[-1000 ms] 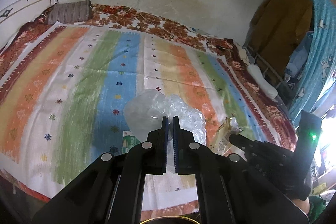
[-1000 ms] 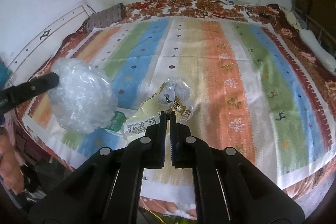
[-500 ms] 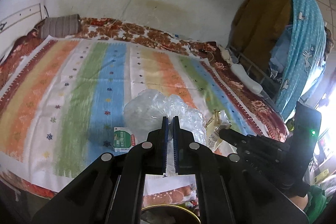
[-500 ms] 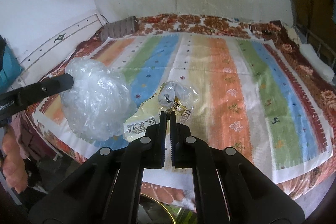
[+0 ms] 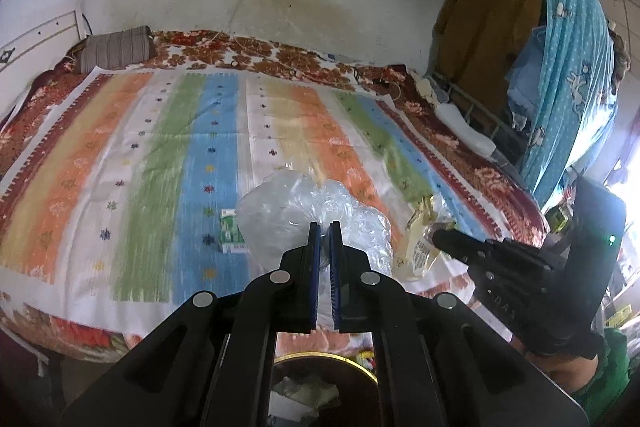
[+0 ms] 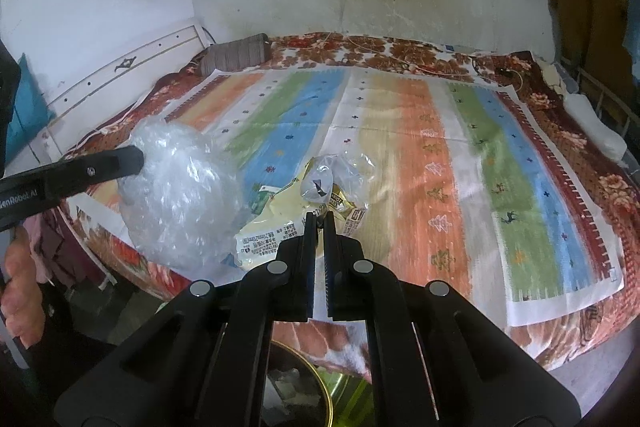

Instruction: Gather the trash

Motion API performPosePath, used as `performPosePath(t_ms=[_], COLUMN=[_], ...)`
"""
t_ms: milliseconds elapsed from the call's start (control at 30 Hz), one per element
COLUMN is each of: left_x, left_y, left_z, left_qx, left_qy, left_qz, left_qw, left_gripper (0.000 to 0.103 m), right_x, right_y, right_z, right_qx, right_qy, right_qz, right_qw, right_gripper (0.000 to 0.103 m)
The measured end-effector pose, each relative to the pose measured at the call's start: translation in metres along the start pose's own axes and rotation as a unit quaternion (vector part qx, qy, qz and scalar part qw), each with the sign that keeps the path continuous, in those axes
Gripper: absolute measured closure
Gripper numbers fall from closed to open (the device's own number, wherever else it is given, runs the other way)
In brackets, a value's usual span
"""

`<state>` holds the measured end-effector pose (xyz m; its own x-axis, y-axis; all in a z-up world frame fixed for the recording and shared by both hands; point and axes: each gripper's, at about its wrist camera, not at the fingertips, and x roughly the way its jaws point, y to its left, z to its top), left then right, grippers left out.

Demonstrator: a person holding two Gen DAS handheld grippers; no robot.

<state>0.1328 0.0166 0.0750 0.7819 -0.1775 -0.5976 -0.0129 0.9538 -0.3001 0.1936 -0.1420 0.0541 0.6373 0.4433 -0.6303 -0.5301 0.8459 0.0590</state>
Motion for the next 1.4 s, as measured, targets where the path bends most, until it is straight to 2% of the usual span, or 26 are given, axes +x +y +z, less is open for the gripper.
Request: performPosePath(t_ms=[333, 500, 600, 933, 1100, 1233, 1400], left_x=[-0.015, -0.017, -0.019, -0.021, -0.016, -0.008, 0.005], left_y=[-0.011, -0.018, -0.019, -0.019, -0.030, -0.028, -0.015], left_z=[-0.031, -0.054, -0.066, -0.105, -0.122, -0.133, -0.143], left_qx=[0.012, 0.021, 0.030, 0.018, 0.042, 0.030, -0.008], left_qy=[0.011, 0.027, 0.038, 0.076, 0.093, 0.117, 0.161], left_qz=[-0.005, 0.014, 0.031, 0.036, 0.062, 0.084, 0.083], left_qw=[0.9999, 0.9993, 0.9983, 0.9963, 0.9928, 0.9891, 0.9835], left_gripper=[0.099, 0.099, 0.099, 0.099, 0.099, 0.099, 0.099], right_x=[-0.013, -0.018, -0.016, -0.016, -0.014, -0.009, 0.002], right_y=[0.007, 0.013, 0.013, 0.035, 0.038, 0.043, 0.050], right_z=[-0.029, -0.044, -0.052, -0.088, -0.108, -0.121, -0.135], right_qx=[-0.008, -0.010, -0.005, -0.021, -0.017, -0.020, -0.026], right_qy=[0.012, 0.019, 0.033, 0.076, 0.105, 0.130, 0.167], right_qz=[-0.006, -0.004, -0.006, 0.002, 0.003, -0.001, -0.002], right_qw=[1.000, 1.000, 0.999, 0.997, 0.994, 0.991, 0.986], right_gripper=[0.100, 0.100, 0.100, 0.100, 0.100, 0.100, 0.100])
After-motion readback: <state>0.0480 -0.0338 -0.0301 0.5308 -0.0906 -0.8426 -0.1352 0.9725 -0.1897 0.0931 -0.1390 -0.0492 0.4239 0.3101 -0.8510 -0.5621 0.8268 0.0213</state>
